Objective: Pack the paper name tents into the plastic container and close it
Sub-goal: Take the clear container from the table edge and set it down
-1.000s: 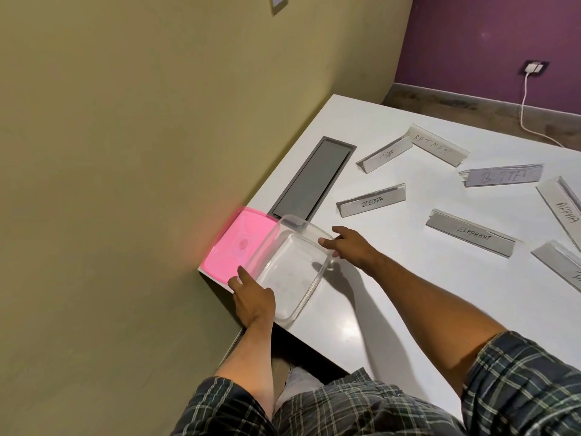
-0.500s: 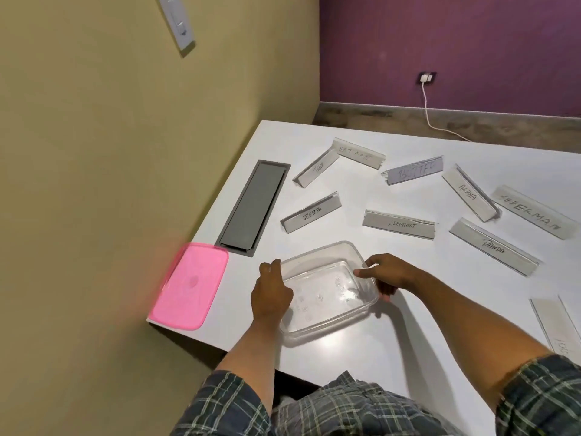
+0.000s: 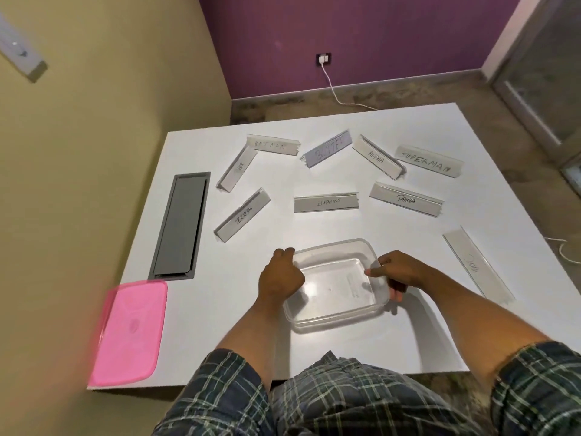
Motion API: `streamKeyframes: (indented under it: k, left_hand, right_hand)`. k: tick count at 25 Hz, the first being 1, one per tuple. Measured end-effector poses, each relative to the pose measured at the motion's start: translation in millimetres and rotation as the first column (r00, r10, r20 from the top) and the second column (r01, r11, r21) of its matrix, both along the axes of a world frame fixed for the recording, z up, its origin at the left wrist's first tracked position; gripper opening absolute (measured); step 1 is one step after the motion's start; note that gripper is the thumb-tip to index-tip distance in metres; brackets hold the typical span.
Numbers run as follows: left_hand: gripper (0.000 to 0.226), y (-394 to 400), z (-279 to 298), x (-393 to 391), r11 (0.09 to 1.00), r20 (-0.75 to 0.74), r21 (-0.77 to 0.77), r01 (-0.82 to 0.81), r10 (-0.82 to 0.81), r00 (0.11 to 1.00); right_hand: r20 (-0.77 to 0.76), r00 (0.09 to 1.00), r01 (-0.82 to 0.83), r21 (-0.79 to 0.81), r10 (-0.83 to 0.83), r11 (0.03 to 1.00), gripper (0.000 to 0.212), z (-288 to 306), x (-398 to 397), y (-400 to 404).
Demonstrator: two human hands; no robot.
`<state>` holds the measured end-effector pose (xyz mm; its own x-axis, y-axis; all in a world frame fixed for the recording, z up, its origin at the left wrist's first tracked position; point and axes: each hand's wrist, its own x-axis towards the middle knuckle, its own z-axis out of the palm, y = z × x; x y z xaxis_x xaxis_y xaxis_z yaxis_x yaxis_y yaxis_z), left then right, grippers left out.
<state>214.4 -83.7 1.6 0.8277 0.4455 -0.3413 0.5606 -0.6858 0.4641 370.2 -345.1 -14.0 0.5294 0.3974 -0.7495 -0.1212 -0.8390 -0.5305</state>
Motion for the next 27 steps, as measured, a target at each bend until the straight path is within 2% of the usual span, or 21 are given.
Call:
streamKeyframes:
  k: [5,11,15,19,27]
  left_hand:
    - [0.049,-6.6,-1.3,12.0,0.999,-0.024,-0.021,0.05,-0.05,0.998]
    - [0.048,-1.4,-0.2,14.1,0.996,-0.003,-0.06,0.061,-0.061,0.998]
    - [0.037,3.4,-2.3,12.4,0.994,0.084,-0.107,0.035,-0.026,0.996]
    - [0.038,7.9,-8.1,7.1,0.987,0.064,-0.162,-0.019,0.029,0.998]
    - [0.041,16.4,-12.6,8.9,0.978,0.04,-0.206,-0.021,0.03,0.999]
  right_hand:
    - [-0.048,0.998,0.041,-0.012,-0.041,0.999,0.045,-6.6,-6.5,-13.6]
    - [-0.259,0.964,0.08,0.067,-0.06,0.994,0.059,-3.3,-9.8,-20.1]
    - [-0.226,0.974,0.039,0.067,-0.023,0.997,0.061,-1.9,-13.3,-24.9]
    - [-0.218,0.975,-0.015,0.062,0.028,0.998,0.062,-0.5,-12.3,-24.3]
    - [-0.197,0.977,-0.077,0.024,0.08,0.997,0.059,8.3,-9.1,-21.7]
